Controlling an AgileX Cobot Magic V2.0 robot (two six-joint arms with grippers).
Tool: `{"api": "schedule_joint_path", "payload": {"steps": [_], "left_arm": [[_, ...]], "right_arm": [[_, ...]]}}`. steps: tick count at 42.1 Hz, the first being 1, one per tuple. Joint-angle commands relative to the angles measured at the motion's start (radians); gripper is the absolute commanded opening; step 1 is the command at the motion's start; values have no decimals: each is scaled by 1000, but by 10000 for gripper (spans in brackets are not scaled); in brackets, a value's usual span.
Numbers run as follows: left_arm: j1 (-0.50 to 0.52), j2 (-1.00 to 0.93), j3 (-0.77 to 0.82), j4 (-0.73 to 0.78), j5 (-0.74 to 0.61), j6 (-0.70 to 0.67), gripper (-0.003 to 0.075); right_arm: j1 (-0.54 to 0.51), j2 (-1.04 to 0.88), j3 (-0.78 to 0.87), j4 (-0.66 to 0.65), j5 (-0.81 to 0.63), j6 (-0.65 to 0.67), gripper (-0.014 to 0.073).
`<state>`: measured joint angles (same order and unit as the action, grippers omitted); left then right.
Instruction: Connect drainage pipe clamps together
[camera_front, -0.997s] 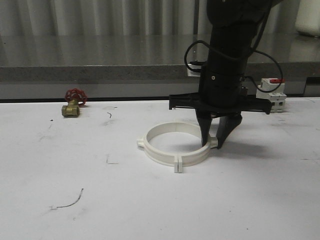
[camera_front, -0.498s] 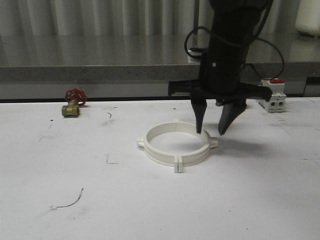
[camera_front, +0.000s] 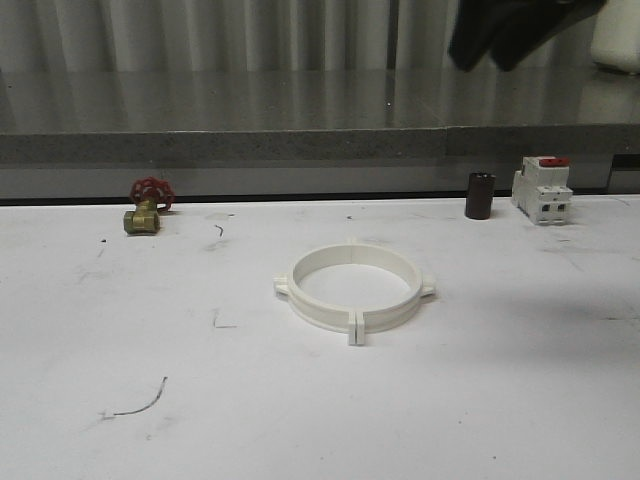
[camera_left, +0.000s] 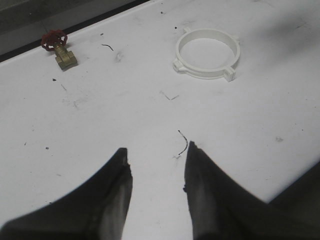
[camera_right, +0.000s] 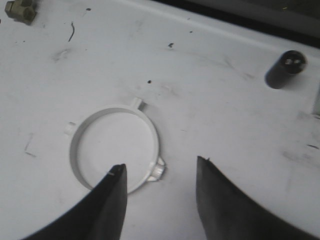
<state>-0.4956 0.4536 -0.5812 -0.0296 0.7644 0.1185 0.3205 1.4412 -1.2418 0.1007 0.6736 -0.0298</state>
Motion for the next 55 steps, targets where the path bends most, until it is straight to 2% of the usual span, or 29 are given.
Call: {"api": "schedule_joint_path", "payload": {"steps": [1,13,23,30,42,46,52,55], "left_arm": [[0,5,-27,-4,-66,-3,249],[0,5,-27,-4,-66,-3,249],[0,5,-27,-4,-66,-3,249],[0,5,-27,-4,-66,-3,249],[0,5,-27,-4,-66,-3,249],[0,5,-27,-4,-66,-3,249],[0,5,-27,-4,-66,-3,249],[0,5,-27,-4,-66,-3,249]], "right_arm": [[-44,-172,120,-20,-152,-25,353],[-188,-609,468,-78,-207,84,353],[-245,-939,636,-77,-149,100,353],[-245,-1035,682,-77,-84,94,353],[-245,-1043,682,-121,-56,89,350],[-245,-1043,682,-123,-56,89,276],[-245,-1043,682,-123,-56,89,28],[-245,-1043,682,-123,-54,89,-69]]}}
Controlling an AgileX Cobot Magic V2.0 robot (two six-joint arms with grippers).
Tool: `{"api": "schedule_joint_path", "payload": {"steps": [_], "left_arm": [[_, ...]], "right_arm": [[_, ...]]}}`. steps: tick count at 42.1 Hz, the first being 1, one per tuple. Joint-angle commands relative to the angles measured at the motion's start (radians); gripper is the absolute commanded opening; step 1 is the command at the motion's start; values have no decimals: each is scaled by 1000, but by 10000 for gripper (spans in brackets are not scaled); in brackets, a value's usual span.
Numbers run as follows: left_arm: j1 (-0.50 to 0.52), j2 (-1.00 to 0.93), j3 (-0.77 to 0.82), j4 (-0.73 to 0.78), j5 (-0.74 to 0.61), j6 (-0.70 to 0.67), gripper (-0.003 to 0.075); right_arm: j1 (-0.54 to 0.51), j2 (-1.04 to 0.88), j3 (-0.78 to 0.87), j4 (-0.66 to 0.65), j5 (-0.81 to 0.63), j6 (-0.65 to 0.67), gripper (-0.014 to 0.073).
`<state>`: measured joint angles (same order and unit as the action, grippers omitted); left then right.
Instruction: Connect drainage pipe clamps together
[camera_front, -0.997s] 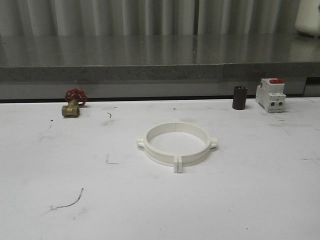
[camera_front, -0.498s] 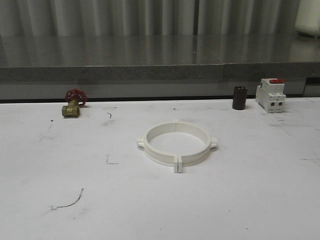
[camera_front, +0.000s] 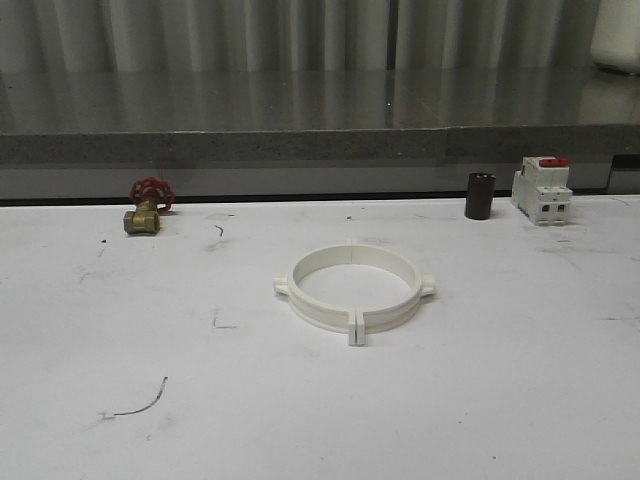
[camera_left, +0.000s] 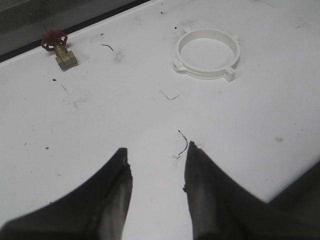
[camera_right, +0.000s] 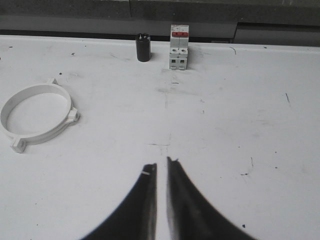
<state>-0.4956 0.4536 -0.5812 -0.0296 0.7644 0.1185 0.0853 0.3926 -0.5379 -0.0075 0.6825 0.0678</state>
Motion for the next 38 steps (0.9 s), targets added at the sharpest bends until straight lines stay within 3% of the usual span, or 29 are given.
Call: {"api": "schedule_joint_path", "payload": {"steps": [1,21,29,38], "left_arm": [[0,5,-27,-4,-66,-3,249],[-1,-15,-9,-6,-79,-3,249],[185,-162,112,0,-219,-3,197],[389,-362,292,19,-466,-3,58]], "right_arm": [[-9,6,-22,-15,-61,-8,-98],[-9,6,-22,-15,-60,-8,-116],[-8,6,-22,-14,-60,-8,-116],[-8,6,-22,-14,-60,-8,-116]]}}
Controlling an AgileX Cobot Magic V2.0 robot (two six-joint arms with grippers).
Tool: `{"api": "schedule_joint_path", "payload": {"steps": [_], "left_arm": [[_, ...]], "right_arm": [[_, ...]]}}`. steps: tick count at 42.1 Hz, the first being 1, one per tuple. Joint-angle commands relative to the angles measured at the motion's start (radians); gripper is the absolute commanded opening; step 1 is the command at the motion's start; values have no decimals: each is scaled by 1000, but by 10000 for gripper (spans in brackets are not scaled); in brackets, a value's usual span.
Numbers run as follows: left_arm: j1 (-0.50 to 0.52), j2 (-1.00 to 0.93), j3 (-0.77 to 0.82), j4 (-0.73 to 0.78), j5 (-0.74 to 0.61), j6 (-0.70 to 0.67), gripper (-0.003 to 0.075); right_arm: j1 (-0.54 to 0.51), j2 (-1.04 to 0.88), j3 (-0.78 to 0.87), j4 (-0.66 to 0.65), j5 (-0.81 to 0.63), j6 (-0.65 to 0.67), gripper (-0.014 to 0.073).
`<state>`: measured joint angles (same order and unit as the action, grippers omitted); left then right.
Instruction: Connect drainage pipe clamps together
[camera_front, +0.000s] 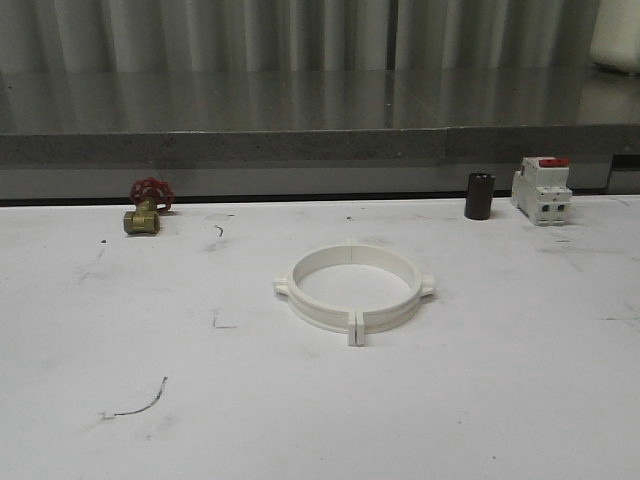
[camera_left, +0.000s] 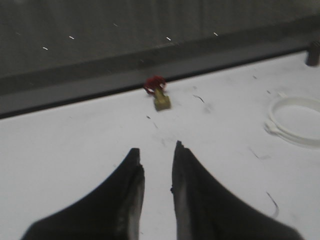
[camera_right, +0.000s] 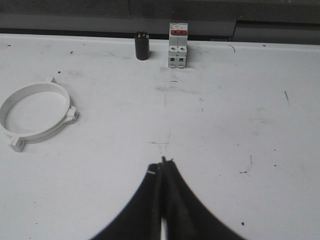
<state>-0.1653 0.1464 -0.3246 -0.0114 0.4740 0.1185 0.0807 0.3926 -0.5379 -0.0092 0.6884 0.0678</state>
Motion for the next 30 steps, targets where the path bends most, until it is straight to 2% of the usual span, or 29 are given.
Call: {"api": "schedule_joint_path", "payload": {"steps": [1,4,13,21,30], "left_arm": [[75,-71,52,1,-197,-3,33],[107,-115,112,1,-246,-3,-20],[151,-164,255,1,-439,-3,-20],[171,-164,353,-39,-543,-3,-20],[165,-164,352,-47,-523,-3,-20]], "right_arm": [[-4,6,-22,-12,-66,-8,-116],[-4,6,-22,-12,-66,-8,-116],[-4,6,-22,-12,-66,-8,-116],[-4,6,-22,-12,-65,-8,-116],[-4,6,-22,-12,-65,-8,-116]]}}
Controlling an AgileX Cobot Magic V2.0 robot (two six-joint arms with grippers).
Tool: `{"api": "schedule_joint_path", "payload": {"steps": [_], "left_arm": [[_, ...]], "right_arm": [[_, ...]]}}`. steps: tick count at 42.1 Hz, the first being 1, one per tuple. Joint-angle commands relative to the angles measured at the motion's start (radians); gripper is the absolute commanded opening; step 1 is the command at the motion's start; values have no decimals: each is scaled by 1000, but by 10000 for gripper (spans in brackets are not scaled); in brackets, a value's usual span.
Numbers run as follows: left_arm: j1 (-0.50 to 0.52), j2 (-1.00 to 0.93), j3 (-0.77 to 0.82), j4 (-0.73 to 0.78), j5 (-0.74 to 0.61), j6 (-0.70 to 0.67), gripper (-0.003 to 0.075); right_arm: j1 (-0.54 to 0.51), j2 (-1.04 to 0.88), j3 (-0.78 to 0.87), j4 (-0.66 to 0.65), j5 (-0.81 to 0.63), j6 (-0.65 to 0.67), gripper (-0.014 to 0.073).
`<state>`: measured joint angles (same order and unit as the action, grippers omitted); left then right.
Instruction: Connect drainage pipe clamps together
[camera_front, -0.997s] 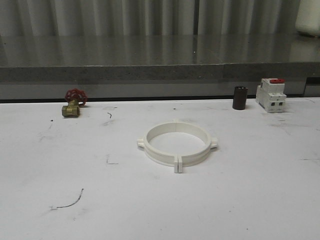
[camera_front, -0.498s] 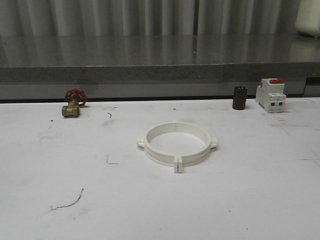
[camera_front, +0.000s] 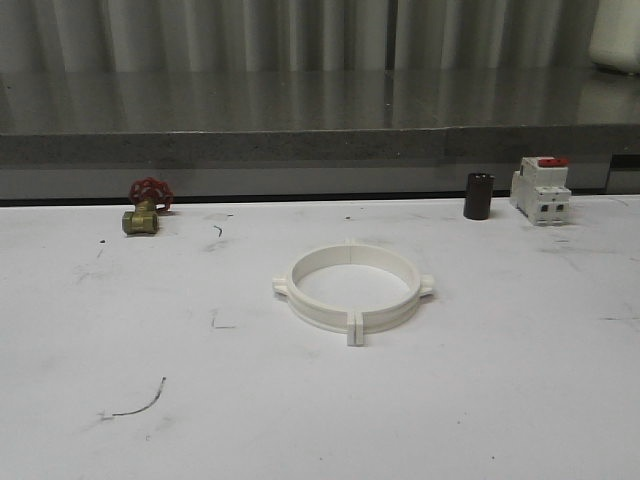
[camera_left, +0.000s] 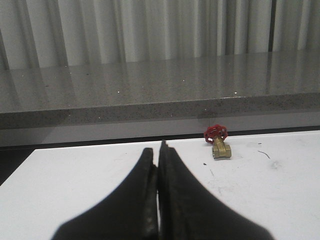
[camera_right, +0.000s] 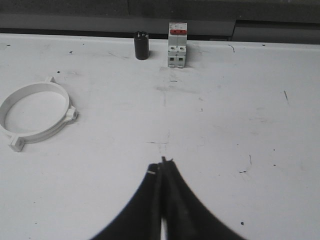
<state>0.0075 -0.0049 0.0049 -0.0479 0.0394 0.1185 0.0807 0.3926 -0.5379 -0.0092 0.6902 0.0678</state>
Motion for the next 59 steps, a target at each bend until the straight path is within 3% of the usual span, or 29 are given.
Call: {"api": "schedule_joint_path", "payload": {"steps": [1,36,49,59], "left_arm": [[-8,-13,22,-10,-89,-3,-20],[-8,-11,22,-10,-89,-3,-20],[-8,-11,22,-10,-89,-3,-20],[-8,-11,22,-10,-89,-3,-20]], "right_arm": [[-4,6,-22,-12,-67,-8,-116],[-5,-40,1,-15,-90,-8,-116],[-5,-350,358,-31,-451,-8,-116],[-48,-419,547,-31,-698,-8,-116]]}}
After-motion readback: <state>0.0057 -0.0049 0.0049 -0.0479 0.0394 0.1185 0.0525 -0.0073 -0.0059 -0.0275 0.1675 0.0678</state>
